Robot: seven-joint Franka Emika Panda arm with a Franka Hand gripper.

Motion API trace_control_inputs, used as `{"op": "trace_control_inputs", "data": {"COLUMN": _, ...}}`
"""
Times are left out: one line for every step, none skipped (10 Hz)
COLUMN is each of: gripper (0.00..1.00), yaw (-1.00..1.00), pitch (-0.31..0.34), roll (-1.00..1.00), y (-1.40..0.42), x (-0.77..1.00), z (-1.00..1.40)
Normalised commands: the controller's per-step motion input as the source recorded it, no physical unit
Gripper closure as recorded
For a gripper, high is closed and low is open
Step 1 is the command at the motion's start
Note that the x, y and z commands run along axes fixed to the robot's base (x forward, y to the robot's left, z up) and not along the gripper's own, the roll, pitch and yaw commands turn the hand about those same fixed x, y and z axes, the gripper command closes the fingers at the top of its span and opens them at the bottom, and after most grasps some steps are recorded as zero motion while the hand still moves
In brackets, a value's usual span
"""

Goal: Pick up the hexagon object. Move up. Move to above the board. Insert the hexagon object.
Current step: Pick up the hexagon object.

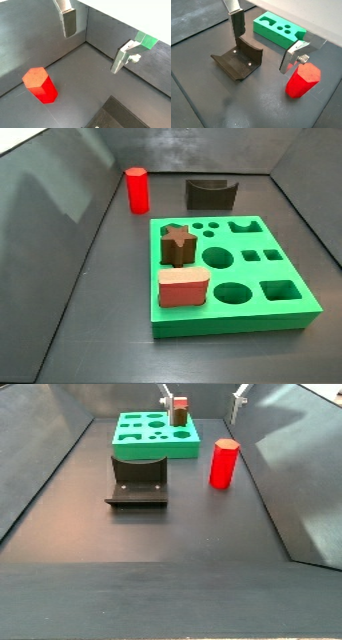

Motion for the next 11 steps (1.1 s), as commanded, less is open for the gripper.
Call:
{"op": "trace_control_inputs", "data": {"gripper": 0.00, "yaw": -0.69, "pitch": -0.164, "roll": -0.01, "y": -0.16, "x": -0.19, "z": -0.16}}
{"op": "trace_control_inputs", "data": {"gripper": 0.00, "yaw": -0.96, "pitch": -0.147, "roll": -0.08, "y": -0.06, "x": 0.00, "z": -0.26}}
{"op": "trace_control_inputs", "data": {"gripper": 0.00, "yaw": -0.95, "pitch": -0.156, "roll": -0.08, "y": -0.08, "x": 0.00, "z": -0.28}}
{"op": "trace_control_inputs", "data": {"gripper": 0.00, "yaw": -0.93, "pitch": -0.160, "roll": -0.08, "y": -0.10, "x": 0.00, "z": -0.27}}
{"op": "trace_control_inputs", "data": {"gripper": 0.00, "yaw": -0.91, "pitch": -0.176, "roll": -0.08, "y": -0.11, "x": 0.00, "z": -0.29}}
{"op": "trace_control_inputs", "data": {"gripper": 0.00, "yaw": -0.82, "pitch": -0.180, "roll": -0.06, "y": -0.19, "x": 0.00, "z": -0.25}}
{"op": "trace_control_inputs", "data": {"gripper": 0.00, "yaw": -0.72, "pitch": -0.174, "roll": -0.02, "y": -0.31, "x": 0.00, "z": -0.28}}
{"op": "trace_control_inputs", "data": {"gripper": 0.00, "yaw": -0.60, "pitch": -0.184, "roll": 0.00, "y": -0.41, "x": -0.07, "z": -0.34}}
{"op": "trace_control_inputs", "data": {"gripper": 0.00, "yaw": -0.56, "pitch": -0.187, "roll": 0.00, "y": -0.43, "x": -0.12, "z": -0.41}}
{"op": "trace_control_inputs", "data": {"gripper": 0.00, "yaw": -0.50, "pitch": -0.160, "roll": 0.00, "y": -0.37, "x": -0.09, "z": -0.38}}
{"op": "trace_control_inputs", "data": {"gripper": 0.00, "yaw": -0.45, "pitch": -0.093, "roll": 0.00, "y": -0.22, "x": -0.15, "z": -0.29}}
